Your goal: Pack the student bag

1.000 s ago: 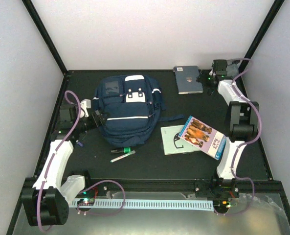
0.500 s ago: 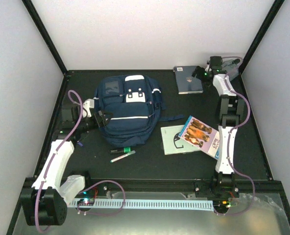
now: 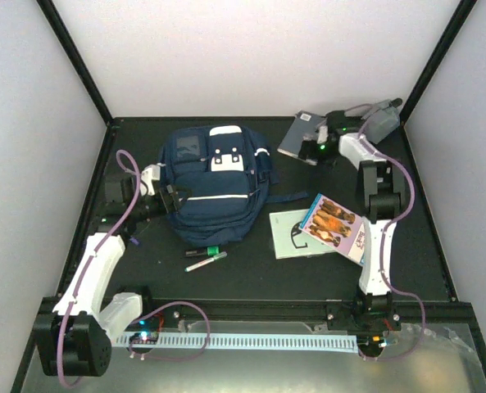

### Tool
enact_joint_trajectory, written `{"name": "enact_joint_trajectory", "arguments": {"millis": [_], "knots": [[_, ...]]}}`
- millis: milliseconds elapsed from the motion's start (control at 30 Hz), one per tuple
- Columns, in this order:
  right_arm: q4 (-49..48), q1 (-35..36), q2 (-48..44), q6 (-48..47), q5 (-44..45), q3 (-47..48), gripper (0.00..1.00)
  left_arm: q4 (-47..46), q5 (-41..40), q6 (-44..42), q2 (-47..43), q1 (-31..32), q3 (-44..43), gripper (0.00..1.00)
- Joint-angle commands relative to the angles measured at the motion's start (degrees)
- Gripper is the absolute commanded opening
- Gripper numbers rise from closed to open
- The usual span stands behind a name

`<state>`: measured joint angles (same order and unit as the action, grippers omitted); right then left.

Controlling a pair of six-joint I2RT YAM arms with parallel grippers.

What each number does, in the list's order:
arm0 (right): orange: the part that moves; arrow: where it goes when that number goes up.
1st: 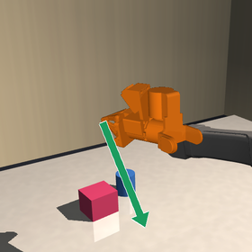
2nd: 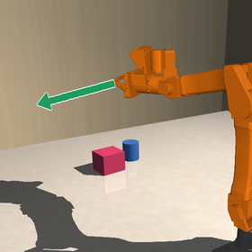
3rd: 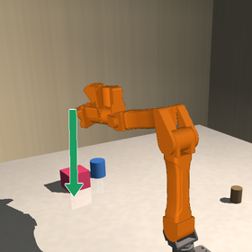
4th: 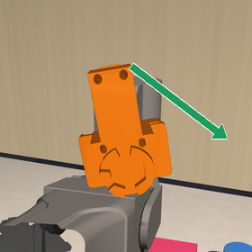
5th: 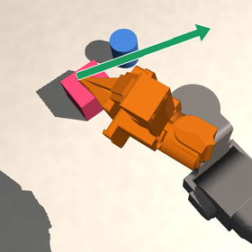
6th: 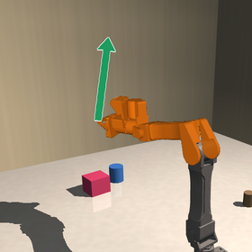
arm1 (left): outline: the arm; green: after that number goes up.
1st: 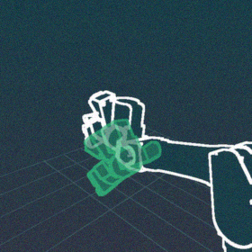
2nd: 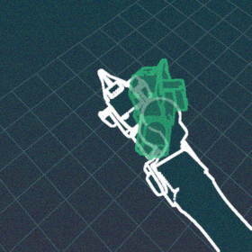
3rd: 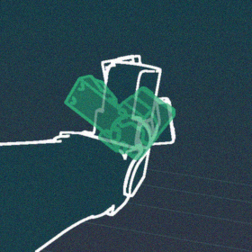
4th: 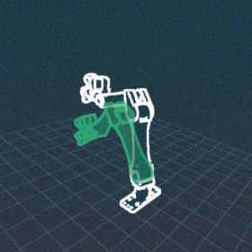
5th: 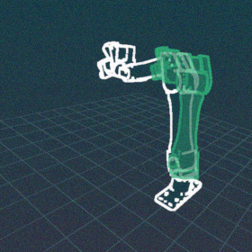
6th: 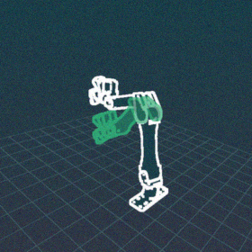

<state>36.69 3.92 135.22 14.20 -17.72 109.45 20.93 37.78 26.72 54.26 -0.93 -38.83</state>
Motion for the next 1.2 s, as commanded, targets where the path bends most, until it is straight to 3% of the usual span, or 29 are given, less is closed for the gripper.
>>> {"name": "enact_joint_trajectory", "arguments": {"millis": [0,100,167,333,500,667,967,1167], "knots": [[-5.18,7.54,-13.7,-7.27,-4.67,-15.35,0.88,-1.62,1.66,0.05,0.6,0.65,-1.16,0.82],[-12.4,8.24,-22.0,-4.81,-3.2,-25.04,0.9,-1.42,1.71,-0.22,0.56,0.89,-1.07,0.82],[-14.38,7.09,-24.3,-2.46,-0.46,-25.97,0.91,-1.57,1.77,-0.26,0.61,0.95,-0.94,0.82],[-8.21,3.42,-16.93,1.22,3.92,-12.82,0.92,-1.37,1.68,-0.19,0.78,1.16,-1.09,0.82],[-6.04,0.13,-2.54,4.33,6.2,5.45,0.92,-1.03,1.4,-0.32,0.41,1.22,-1.16,0.82],[-10.26,-3.03,8.07,9.26,2.2,18.35,0.92,-0.3,1.49,-0.49,0.43,1.52,-1.06,0.82],[-21.12,-4.88,13.53,15.47,8.79,23.0,0.97,-0.57,1.14,-0.19,1.36,1.96,-1.06,0.82],[-22.51,-6.32,20.29,23.42,4.13,28.99,0.97,-0.89,0.93,-0.25,2.53,2.27,-1.37,0.82]]}}
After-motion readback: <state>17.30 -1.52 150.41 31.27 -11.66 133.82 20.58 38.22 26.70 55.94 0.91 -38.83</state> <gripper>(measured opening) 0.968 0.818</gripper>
